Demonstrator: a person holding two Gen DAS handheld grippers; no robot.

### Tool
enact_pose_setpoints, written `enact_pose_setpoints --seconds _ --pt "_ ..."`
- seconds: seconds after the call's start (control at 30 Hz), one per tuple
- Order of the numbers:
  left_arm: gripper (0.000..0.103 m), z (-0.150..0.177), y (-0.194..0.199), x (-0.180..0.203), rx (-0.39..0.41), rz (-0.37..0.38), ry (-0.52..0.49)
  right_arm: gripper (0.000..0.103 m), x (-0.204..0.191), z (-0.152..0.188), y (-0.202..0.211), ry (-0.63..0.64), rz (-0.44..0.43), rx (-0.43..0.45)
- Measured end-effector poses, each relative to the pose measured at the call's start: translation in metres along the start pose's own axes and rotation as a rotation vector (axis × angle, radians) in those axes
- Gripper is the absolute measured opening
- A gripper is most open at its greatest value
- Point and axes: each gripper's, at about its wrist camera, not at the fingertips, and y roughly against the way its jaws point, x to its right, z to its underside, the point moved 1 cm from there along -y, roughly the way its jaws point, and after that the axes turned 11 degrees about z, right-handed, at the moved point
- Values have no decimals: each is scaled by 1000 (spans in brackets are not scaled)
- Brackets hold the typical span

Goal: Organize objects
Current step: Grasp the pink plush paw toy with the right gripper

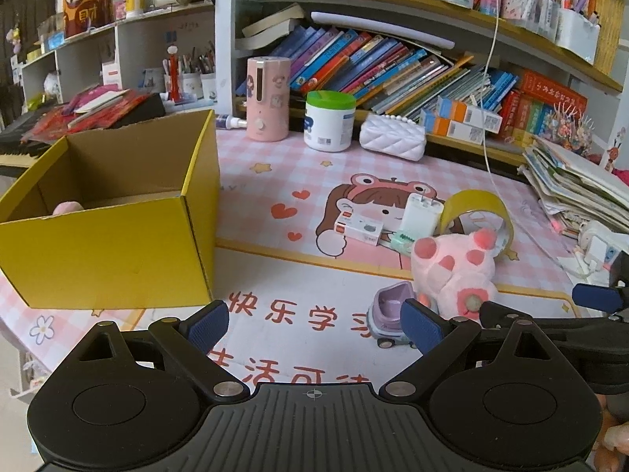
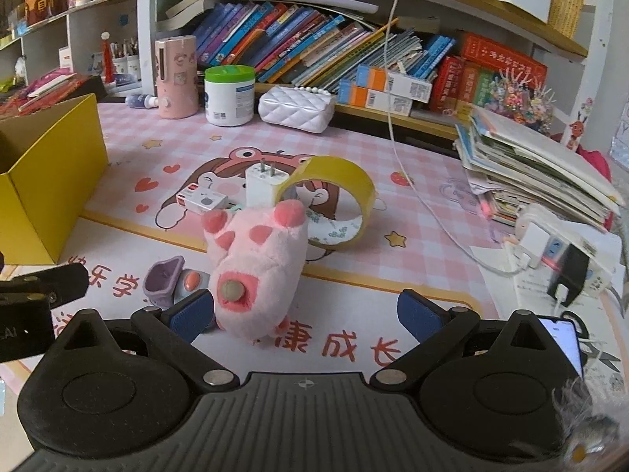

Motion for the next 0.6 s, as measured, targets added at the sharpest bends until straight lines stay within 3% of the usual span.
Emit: enact_pose_setpoints --seconds 0.2,0.6 --pt "96 0 -7 -5 -17 -21 20 100 -4 -4 -9 -11 -53 -3" --pt "96 -2 -17 -6 -48 -41 6 100 3 -17 -41 -213 -174 -72"
